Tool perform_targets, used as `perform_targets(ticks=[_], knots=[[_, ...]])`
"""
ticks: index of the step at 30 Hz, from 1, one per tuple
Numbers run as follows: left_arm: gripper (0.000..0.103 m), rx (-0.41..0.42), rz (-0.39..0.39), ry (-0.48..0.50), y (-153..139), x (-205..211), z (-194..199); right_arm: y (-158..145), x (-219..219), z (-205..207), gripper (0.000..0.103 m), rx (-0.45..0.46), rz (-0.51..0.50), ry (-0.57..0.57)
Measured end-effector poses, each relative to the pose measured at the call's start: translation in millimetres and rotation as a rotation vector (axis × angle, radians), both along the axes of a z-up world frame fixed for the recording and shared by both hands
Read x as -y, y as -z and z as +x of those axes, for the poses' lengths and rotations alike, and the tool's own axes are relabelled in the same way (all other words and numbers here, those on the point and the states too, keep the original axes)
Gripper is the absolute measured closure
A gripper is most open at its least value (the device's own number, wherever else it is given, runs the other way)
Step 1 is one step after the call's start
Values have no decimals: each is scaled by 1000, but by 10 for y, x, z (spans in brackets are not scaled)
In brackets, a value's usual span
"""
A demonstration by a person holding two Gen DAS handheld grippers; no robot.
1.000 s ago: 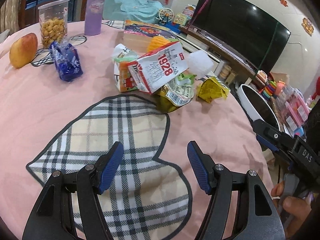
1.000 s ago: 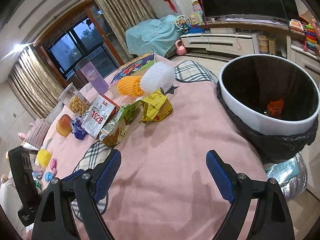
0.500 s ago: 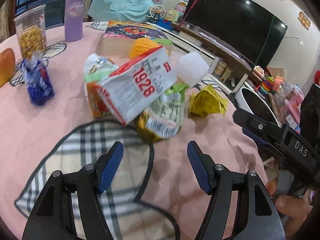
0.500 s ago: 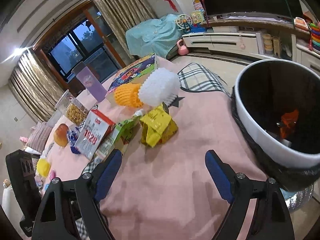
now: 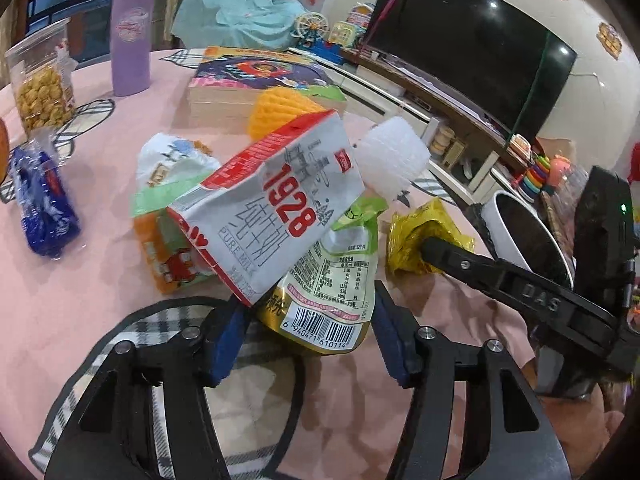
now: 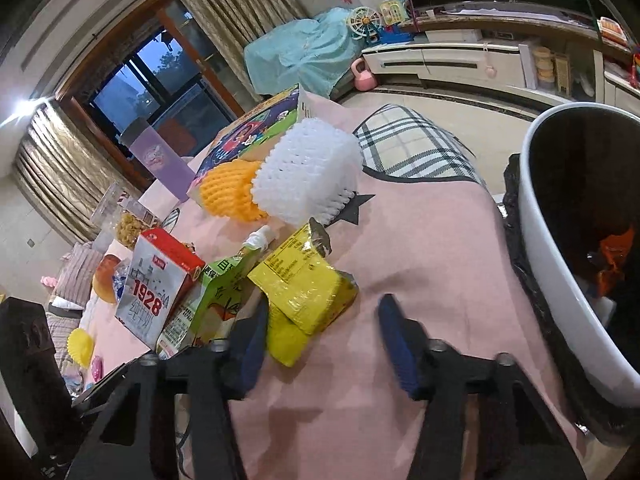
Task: Collect trash
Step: 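Grasp the green-and-white pouch with the left tool while the right tool grasps the yellow packet, then carry the green pouch and yellow packet over the trash bin with both tools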
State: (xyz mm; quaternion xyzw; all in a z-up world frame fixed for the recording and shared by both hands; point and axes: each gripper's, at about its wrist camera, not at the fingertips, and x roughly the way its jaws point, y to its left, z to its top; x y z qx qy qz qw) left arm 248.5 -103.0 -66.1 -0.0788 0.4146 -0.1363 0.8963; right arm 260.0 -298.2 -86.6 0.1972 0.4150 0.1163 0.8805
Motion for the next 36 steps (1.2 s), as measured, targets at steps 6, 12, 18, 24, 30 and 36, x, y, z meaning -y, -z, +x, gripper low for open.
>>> perform_targets(ticks=[6,12,18,24,30,36], knots=[[49,21,12,32,-33,74,-56,-52,2,-117,80,22,-9,-33],[50,8,-27,54,-63,85,-265,-161,111,-329,81,42,4,-19],[50,5,-78,90,-130,158,-508,-273,243,-525,81,56,9,4],[51,36,-74,130,-249,315,-683,-370,366,-707,81,76,11,31],[51,54,-68,164,-302,448,-772,-409,537,-885,81,85,21,72],[51,62,-60,203,-328,643,-828,-453,699,-1048,81,95,17,109]])
